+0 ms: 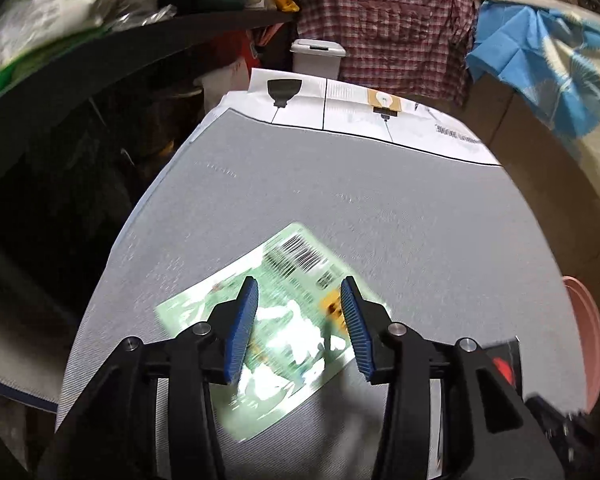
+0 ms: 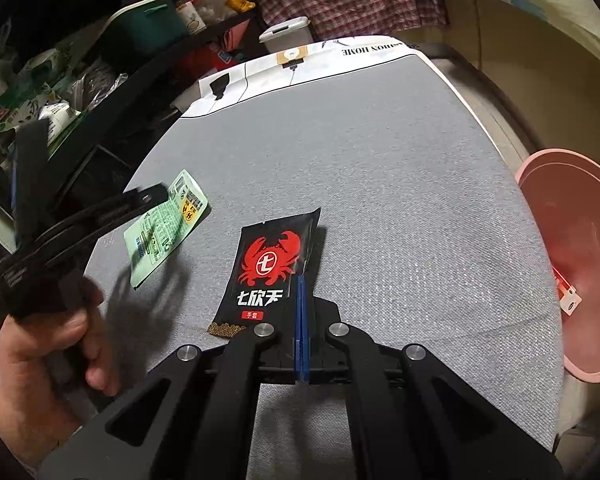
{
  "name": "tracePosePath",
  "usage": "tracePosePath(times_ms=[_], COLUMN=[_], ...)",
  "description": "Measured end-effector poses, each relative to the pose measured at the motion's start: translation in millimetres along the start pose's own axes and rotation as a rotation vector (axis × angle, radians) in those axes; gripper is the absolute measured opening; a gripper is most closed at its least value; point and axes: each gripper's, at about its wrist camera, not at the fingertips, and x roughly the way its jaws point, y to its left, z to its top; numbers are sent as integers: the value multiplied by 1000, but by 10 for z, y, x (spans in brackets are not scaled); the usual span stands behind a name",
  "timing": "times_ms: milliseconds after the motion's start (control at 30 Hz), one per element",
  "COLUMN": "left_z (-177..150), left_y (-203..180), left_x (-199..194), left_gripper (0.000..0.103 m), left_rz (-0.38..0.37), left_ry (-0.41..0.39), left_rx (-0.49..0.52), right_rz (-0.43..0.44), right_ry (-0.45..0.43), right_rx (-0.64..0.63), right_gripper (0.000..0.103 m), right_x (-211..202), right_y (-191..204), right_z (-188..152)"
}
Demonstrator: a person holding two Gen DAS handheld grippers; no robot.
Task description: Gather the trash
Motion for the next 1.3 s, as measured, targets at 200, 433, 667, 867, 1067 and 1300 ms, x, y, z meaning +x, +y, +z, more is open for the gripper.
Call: tracePosePath(times_ms=[200,433,667,867,1067,1300], left_z=[125,127,6,-44,-48,0], left_y=[-343,-491,-551,-497,-547,-648], left_x=[174,364,265,1,-305,-786], left_gripper=[46,46,10,1,0,0], left_rz=[132,262,347,346,293,145], left_ry=[20,93,77,14,-49,-121], left_rx=[13,32,77,101,136,147], right_rz=[-1,-5,-6,-20,-22,-20], right_ry=[-8,-6,-16,-24,-48,-100], right_rx=[7,9,2,-3,-8,-27], right_gripper=[0,0,0,0,0,0], right_x=[-19,2,-22,-53,-149,-336], right_y=[-60,-115,-96,-124,-117,-91], right_z=[33,47,53,42,41,67])
